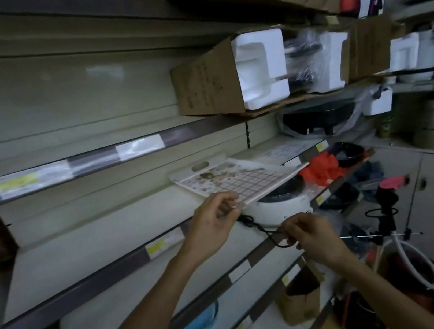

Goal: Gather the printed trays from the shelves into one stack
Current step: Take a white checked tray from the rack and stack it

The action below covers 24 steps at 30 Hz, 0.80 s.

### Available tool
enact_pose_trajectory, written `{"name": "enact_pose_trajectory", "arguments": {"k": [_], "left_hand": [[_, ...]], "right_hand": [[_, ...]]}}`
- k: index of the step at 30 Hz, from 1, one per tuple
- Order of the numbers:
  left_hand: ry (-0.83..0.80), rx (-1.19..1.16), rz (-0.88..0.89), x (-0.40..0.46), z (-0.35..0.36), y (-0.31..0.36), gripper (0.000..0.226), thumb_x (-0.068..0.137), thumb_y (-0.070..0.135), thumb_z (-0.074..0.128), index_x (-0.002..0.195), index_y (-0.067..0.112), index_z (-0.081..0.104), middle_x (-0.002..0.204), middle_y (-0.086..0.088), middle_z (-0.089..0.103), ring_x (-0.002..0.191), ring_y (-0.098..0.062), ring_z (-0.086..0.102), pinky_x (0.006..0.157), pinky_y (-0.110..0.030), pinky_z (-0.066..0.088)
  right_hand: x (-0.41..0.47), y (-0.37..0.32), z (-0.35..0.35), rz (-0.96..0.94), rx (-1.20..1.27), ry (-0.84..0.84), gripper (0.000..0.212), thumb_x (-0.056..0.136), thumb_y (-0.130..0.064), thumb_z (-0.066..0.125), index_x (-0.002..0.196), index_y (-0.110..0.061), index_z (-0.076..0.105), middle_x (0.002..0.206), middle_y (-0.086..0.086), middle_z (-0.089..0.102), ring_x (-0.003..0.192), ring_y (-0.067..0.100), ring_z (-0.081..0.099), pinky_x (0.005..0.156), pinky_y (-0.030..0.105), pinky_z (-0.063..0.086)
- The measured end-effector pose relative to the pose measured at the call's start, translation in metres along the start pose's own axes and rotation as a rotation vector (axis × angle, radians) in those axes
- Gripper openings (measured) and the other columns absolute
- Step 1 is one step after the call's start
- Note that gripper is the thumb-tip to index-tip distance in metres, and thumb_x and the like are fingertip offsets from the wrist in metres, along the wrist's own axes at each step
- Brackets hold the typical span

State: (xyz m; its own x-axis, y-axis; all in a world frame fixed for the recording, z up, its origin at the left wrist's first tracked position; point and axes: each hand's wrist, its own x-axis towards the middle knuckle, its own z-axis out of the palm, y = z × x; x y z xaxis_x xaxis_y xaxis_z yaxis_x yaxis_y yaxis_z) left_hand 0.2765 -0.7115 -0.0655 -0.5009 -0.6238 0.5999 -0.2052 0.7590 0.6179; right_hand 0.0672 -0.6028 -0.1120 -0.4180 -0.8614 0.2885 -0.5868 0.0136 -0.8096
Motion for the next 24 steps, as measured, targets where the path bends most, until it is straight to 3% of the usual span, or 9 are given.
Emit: {"name": "enact_pose_trajectory", "arguments": {"k": [5,8,10,13,16,18,20,24], "left_hand": [[-0.15,0.208,0.079,0.044,0.052,-0.03,0.042,0.085,0.023,0.072,0.124,0.017,0.058,0.121,0.003,0.06,0.112,-0.01,0.052,0.095,-0.023,0.044],[-0.181,0.263,0.112,0.057,0.068,-0.044,0.045,0.084,0.011,0.07,0.127,0.017,0.059,0.123,0.003,0.064,0.112,-0.011,0.057,0.097,-0.03,0.047],[-0.159,0.225,0.133,0.061,0.071,-0.049,0.048,0.086,0.001,0.064,0.129,0.019,0.061,0.122,0.007,0.067,0.109,-0.006,0.06,0.096,-0.026,0.049],[-0.13,0.157,0.149,0.061,0.07,-0.047,0.045,0.093,-0.001,0.056,0.132,0.021,0.061,0.125,0.013,0.065,0.114,0.003,0.059,0.099,-0.013,0.045],[-0.083,0.139,0.143,0.06,0.063,-0.041,0.04,0.096,0.001,0.055,0.13,0.02,0.062,0.124,0.026,0.062,0.117,0.011,0.055,0.101,-0.011,0.042],[-0.035,0.142,0.121,0.056,0.057,-0.037,0.041,0.095,0.002,0.056,0.131,0.021,0.06,0.118,0.046,0.054,0.115,0.022,0.05,0.099,-0.005,0.039],[-0.014,0.155,0.112,0.048,0.052,-0.029,0.039,0.095,0.006,0.058,0.131,0.021,0.057,0.114,0.053,0.05,0.112,0.025,0.049,0.097,-0.003,0.039],[-0.015,0.196,0.175,0.03,0.044,0.0,0.034,0.094,0.013,0.059,0.127,0.011,0.063,0.125,0.015,0.062,0.114,0.015,0.054,0.097,-0.012,0.046]], "right_hand": [[0.047,0.034,-0.012,0.063,-0.032,0.014,0.021,0.095,-0.018,0.056,0.079,-0.016,0.07,0.072,0.003,0.074,0.069,0.024,0.07,0.071,0.049,0.056],[0.069,0.05,-0.014,0.124,0.005,0.011,0.017,0.095,-0.017,0.056,0.084,-0.018,0.069,0.07,0.004,0.074,0.067,0.021,0.07,0.069,0.046,0.057],[0.079,0.06,-0.014,0.141,0.002,-0.004,0.016,0.095,-0.016,0.056,0.086,-0.02,0.069,0.07,0.004,0.074,0.066,0.019,0.07,0.066,0.043,0.057],[0.094,0.064,-0.013,0.18,0.064,-0.047,0.017,0.097,-0.012,0.054,0.088,-0.015,0.067,0.074,0.005,0.073,0.063,0.012,0.068,0.056,0.024,0.055],[0.109,0.06,-0.012,0.239,0.187,-0.066,0.015,0.097,-0.006,0.052,0.093,-0.004,0.067,0.083,0.016,0.072,0.063,0.009,0.065,0.047,0.01,0.047],[0.117,0.06,-0.012,0.295,0.299,-0.095,0.016,0.097,-0.006,0.052,0.099,0.001,0.066,0.09,0.02,0.072,0.067,0.017,0.066,0.051,0.016,0.053],[0.125,0.058,-0.017,0.357,0.405,-0.138,0.018,0.097,-0.007,0.052,0.104,0.001,0.066,0.093,0.018,0.072,0.075,0.023,0.067,0.066,0.03,0.057],[0.148,0.064,-0.029,0.428,0.701,-0.233,0.025,0.095,-0.007,0.055,0.118,0.0,0.061,0.11,0.023,0.07,0.09,0.03,0.068,0.079,0.041,0.058]]}}
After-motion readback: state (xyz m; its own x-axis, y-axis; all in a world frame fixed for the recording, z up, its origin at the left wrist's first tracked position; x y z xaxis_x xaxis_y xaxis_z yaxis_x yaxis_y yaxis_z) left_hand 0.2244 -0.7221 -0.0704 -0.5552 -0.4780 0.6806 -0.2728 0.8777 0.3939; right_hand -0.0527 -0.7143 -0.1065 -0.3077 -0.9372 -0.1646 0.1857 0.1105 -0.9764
